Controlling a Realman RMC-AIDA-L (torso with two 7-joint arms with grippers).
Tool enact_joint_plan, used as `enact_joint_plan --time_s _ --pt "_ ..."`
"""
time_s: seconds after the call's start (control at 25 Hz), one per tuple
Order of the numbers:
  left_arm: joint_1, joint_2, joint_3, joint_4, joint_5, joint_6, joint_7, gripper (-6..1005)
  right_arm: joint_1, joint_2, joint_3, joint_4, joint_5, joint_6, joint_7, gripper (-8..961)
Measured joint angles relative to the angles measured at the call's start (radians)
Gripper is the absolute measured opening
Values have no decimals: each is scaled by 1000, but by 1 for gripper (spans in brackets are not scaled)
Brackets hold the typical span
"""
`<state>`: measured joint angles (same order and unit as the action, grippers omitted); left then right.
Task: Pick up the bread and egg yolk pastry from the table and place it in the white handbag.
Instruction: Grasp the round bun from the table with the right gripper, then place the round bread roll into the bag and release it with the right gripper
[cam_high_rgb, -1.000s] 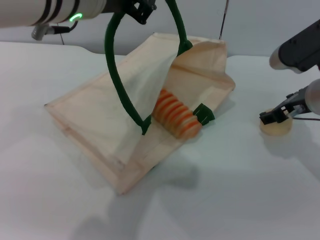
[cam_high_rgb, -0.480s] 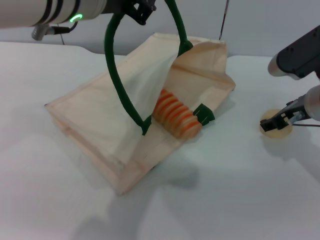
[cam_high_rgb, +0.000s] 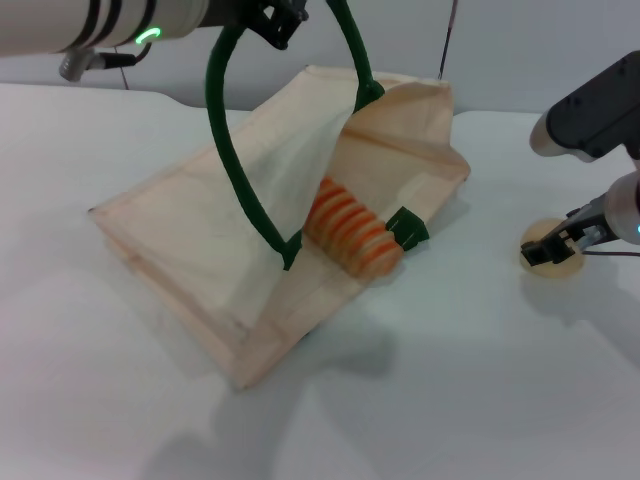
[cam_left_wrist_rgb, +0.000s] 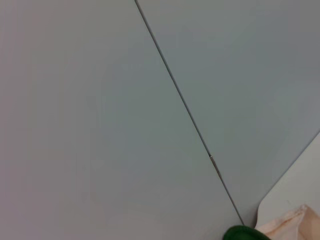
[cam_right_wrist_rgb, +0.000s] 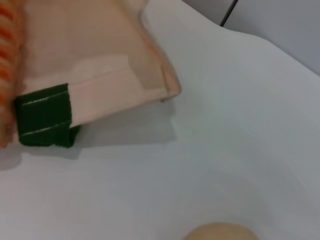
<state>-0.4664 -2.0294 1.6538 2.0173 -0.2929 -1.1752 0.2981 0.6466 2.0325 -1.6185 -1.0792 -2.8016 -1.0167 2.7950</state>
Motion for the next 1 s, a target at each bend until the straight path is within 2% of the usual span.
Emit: enact_joint_plan --time_s 0.2,0.52,0.76,1.0 --pt "0 0 0 0 0 0 0 140 3 1 -4 -10 0 -14 -4 806" --pt "0 0 0 -1 0 0 2 141 -1 1 -4 -36 1 -29 -2 646" --pt "0 1 -3 0 0 0 2 142 -34 2 -8 -172 2 -63 -2 598" --pt "-2 1 -3 -4 0 1 3 142 -65 3 -65 -314 28 -82 2 571"
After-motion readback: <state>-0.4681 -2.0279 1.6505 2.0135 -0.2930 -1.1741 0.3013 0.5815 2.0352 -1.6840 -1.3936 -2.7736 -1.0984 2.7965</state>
